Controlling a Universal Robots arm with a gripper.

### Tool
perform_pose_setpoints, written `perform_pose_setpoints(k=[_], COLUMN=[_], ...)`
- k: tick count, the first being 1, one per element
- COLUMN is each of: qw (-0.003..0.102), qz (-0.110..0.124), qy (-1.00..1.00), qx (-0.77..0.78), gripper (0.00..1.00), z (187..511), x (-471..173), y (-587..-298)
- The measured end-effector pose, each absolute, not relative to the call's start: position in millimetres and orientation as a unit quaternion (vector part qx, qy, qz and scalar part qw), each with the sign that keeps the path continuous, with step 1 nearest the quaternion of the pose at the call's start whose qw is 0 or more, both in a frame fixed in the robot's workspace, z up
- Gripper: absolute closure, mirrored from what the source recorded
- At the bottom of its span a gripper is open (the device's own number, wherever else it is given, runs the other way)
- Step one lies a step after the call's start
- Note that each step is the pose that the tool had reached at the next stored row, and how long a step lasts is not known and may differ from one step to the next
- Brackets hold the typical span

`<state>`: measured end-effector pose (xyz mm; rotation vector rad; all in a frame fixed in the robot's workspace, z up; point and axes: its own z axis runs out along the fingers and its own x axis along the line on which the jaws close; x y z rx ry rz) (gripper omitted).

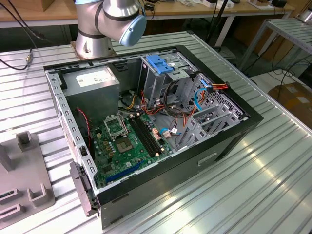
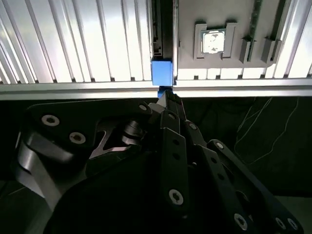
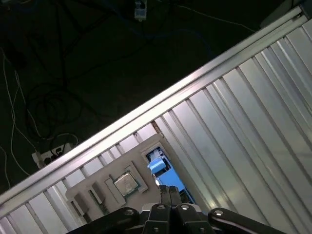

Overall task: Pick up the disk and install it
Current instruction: 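Pick up the disk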

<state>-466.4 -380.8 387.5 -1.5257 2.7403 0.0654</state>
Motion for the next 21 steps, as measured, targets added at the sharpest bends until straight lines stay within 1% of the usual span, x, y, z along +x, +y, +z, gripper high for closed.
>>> perform_pose_setpoints(k=[11, 21], qw=[0.001, 0.000], qz=[0.020, 0.020], qy=[0.820, 0.785], qx=[-0.572, -0.619], gripper=[0.90, 0.90], z=[386.2, 383.2], x=[-465.6, -458.4], y=[-380.7, -380.6])
